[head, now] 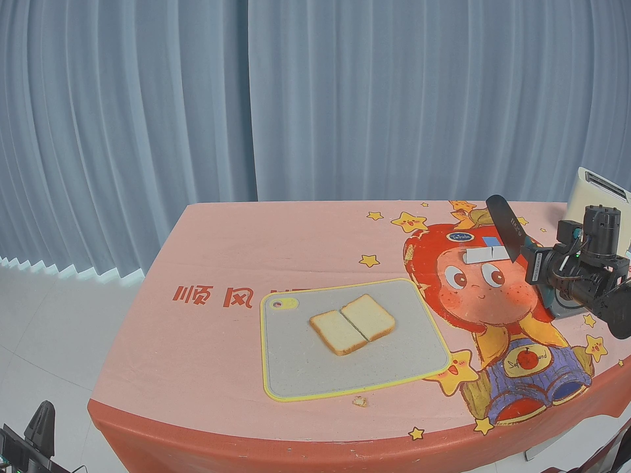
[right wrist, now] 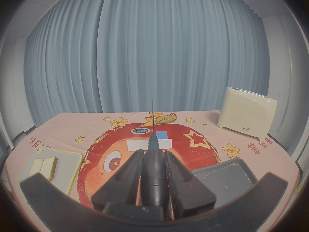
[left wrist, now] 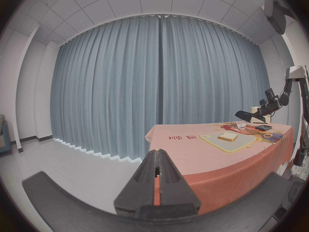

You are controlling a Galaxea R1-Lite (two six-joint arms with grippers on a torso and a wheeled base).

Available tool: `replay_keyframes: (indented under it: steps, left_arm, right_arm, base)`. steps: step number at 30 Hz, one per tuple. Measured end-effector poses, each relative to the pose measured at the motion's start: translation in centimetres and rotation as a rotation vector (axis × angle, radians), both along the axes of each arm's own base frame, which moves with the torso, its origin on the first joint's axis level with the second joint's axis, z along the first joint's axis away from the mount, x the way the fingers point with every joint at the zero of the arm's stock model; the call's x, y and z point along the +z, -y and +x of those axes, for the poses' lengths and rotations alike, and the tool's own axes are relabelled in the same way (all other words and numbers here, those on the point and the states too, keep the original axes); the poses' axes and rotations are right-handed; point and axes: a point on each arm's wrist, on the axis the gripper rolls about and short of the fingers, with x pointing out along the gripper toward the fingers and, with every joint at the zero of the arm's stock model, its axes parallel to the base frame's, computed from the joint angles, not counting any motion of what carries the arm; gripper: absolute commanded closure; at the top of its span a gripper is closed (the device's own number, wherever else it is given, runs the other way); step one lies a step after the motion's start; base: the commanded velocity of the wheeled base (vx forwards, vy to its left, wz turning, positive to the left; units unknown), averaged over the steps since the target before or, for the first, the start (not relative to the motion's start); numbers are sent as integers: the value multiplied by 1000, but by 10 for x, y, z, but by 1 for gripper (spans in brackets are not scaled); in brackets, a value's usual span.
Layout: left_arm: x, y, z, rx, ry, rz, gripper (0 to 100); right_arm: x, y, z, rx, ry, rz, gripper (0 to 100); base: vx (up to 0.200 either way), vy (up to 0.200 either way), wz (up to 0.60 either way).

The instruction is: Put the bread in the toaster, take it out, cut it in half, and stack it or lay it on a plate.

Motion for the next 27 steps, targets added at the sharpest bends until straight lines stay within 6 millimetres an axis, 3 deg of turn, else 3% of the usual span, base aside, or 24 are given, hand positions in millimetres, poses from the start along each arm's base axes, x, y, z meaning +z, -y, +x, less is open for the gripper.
replay_keyframes:
  steps: [27]
  left_arm:
    - [0, 0, 0, 0, 0, 0, 100]
  right_arm:
    - [3, 2, 3, 57, -6, 43, 100]
  base:
    - [0, 0, 0]
